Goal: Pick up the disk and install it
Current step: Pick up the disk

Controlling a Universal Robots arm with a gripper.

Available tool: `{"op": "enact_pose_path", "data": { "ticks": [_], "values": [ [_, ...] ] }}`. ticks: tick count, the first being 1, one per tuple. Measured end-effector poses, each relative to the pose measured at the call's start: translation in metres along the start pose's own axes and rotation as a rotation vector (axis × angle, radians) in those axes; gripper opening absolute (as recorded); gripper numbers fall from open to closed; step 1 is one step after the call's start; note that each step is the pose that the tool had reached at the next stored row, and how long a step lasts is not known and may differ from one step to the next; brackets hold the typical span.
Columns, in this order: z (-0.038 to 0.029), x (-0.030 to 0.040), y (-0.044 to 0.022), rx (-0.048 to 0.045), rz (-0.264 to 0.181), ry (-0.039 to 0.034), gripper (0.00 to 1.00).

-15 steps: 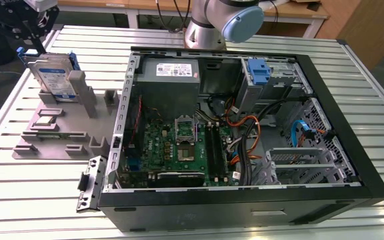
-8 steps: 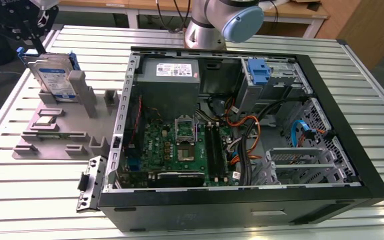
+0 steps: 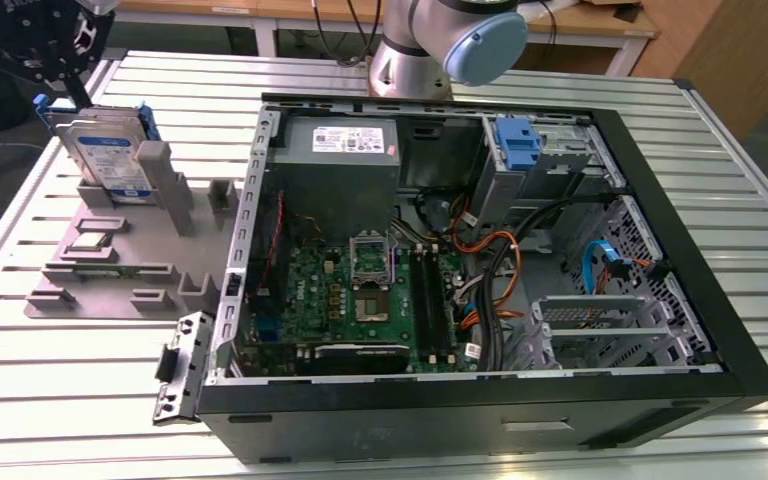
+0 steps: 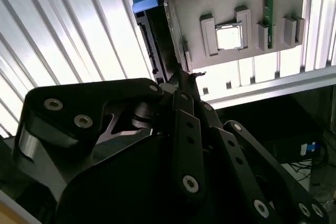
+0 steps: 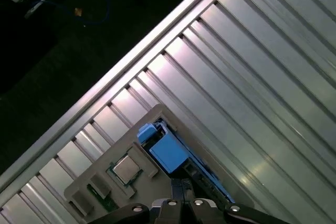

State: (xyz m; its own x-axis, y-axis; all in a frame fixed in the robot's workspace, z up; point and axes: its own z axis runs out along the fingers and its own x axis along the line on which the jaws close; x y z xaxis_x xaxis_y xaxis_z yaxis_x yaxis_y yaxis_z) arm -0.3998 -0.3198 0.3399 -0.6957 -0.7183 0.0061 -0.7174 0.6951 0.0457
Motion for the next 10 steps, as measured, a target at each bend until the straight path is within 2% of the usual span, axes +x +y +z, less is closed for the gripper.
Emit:
{"op": "enact_pose_path", "data": {
  "ticks": [10],
  "values": [
    [0.0, 0.0, 0.0, 0.001, -0.163, 0.0075, 0.11]
  ]
}}
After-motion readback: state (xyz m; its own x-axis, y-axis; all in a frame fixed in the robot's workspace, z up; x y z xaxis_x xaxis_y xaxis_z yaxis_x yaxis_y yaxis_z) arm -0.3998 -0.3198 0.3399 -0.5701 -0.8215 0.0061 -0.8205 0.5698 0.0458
